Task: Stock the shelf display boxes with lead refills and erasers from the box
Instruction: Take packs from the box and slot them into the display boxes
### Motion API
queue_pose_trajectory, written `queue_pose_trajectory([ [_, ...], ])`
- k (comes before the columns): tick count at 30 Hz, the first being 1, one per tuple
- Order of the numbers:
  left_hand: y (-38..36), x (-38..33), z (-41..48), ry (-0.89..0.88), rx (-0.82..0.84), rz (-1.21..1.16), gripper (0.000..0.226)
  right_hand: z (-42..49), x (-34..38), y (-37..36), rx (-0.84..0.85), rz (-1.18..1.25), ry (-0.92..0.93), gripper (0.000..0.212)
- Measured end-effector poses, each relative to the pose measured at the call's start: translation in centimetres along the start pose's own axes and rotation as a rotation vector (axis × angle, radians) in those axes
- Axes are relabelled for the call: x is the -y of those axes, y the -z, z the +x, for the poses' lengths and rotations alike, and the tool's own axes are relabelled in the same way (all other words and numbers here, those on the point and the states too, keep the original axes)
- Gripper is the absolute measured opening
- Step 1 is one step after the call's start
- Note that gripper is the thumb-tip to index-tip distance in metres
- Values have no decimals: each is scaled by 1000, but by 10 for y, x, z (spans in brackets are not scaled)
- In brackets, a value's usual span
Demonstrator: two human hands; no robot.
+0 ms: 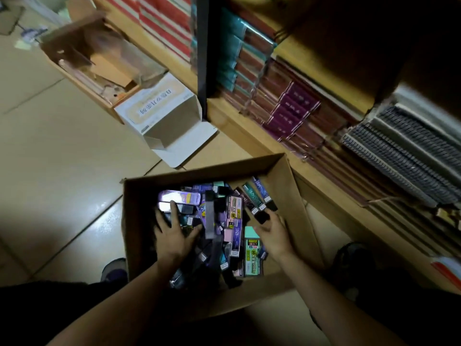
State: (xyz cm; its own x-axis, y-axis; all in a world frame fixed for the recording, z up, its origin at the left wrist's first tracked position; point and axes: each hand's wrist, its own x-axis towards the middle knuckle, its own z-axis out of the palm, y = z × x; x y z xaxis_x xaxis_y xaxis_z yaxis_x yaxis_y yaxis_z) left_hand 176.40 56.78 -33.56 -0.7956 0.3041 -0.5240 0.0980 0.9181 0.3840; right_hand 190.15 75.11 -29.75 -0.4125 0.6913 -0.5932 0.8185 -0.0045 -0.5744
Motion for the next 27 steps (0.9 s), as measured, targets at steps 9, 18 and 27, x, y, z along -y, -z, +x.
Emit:
queue_pose_trajectory([
  [9,-36,-21,-27,-141,-4,99,87,-5,-2,-25,16,-218,30,61],
  [18,-10,-11,-43,-229,-130,-151,51,-9,0,-34,-41,-98,80,48],
  [27,1,-9,-37,330,-60,-402,74,-4,-1,-41,-6,187,-77,51],
])
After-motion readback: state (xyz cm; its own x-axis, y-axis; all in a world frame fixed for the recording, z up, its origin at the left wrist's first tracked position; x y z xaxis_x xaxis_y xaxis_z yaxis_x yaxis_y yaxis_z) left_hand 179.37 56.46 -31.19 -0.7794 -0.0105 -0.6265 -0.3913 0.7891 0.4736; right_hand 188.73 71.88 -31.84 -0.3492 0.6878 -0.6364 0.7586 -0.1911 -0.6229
